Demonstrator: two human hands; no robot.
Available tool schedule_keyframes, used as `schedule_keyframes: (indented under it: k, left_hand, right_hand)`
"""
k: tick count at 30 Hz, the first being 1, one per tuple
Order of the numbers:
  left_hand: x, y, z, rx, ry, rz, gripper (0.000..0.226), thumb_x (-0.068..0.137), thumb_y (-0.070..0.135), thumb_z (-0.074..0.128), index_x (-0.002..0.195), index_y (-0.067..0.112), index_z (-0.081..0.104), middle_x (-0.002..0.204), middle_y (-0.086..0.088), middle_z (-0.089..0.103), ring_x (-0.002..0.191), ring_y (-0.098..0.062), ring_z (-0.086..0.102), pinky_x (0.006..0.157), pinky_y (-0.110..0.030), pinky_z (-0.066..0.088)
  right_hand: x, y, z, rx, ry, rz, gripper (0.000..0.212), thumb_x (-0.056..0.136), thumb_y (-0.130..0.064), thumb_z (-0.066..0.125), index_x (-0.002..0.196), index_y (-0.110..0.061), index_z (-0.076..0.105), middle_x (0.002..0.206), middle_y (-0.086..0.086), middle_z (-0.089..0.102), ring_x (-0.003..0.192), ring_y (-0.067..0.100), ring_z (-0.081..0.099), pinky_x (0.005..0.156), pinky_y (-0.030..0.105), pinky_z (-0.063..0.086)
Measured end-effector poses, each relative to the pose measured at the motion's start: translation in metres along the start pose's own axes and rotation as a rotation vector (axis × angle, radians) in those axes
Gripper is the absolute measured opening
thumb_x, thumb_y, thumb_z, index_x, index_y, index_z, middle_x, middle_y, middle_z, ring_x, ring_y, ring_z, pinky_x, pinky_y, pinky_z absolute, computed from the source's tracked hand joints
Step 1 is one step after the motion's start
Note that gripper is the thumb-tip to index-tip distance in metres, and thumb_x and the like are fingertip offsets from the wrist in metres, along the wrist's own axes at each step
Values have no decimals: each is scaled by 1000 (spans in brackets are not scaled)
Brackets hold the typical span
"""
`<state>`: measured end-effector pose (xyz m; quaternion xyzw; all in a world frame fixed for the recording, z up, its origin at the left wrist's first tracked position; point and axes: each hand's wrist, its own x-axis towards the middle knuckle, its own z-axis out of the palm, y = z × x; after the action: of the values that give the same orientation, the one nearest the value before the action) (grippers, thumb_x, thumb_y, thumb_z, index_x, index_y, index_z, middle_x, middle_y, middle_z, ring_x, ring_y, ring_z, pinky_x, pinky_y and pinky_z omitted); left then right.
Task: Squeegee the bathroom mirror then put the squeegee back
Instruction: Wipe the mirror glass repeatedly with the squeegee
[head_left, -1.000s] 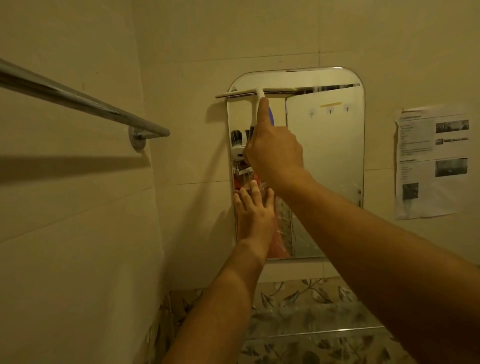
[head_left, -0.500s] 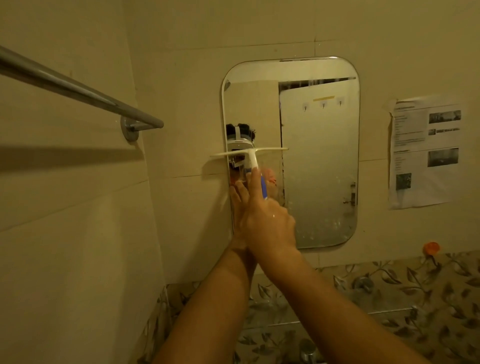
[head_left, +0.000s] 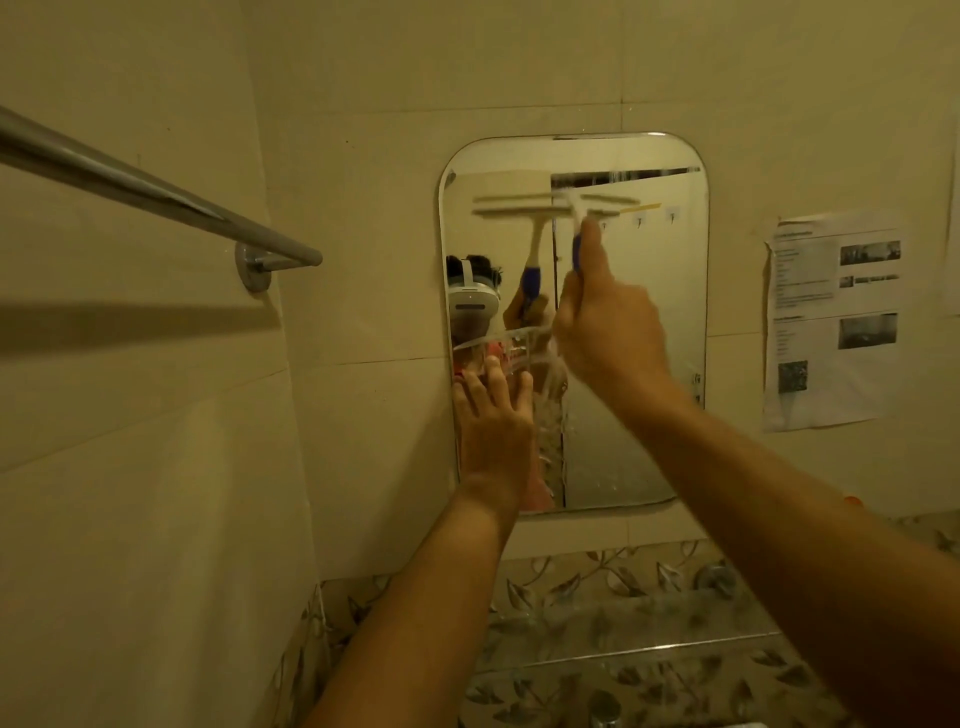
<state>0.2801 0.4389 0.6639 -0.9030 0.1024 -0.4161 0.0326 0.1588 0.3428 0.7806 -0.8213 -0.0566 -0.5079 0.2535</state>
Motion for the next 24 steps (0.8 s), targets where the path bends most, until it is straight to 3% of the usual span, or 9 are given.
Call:
schedule_keyframes:
  k: [7,11,15,18,21,24]
  left_hand:
    - [1,1,1,80,66,45,81,81,39,78,152,23,42,153,-30,36,132,-54,42,105,-64,39]
    - [1,2,-1,80,46,48,76,87,40,72,153,24,39,154,-30,32,133,-54,40,107,-65,37]
    - [-1,3,-8,40,14,49,76,98,43,56,160,22,18,160,-33,12,141,-54,26,114,-66,23]
    - [-1,2,-12,37,-28,58,85,99,46,52,161,20,1,161,-33,-2,146,-54,13,117,-66,16]
    - [1,3,-3,44,-9,28,103,87,56,66,160,20,4,160,-33,8,143,-54,22,116,-66,20]
    - [1,2,7,33,88,23,98,82,54,73,158,19,22,154,-31,27,134,-53,35,110,-64,29]
  right_hand:
    - [74,3,-24,-116,14,47,66,108,-24,37,162,-29,-1,70,2,49,54,13,47,46,24,32]
    - [58,9,-10,-140,-5,77,72,105,-23,43,161,-28,-2,76,8,56,58,20,53,50,33,44]
    - [9,24,4,-138,-54,81,76,106,-29,43,160,-27,-9,72,7,57,55,20,56,51,36,55]
    - [-34,39,20,-172,-93,80,80,105,-31,43,159,-28,-15,72,4,57,52,13,54,47,27,50]
    - [-66,47,33,-208,-110,115,80,104,-40,39,158,-28,-19,71,1,54,51,9,48,44,23,39]
    - [-93,54,45,-199,-166,141,87,103,-41,44,156,-30,-24,77,2,58,55,9,51,49,25,45]
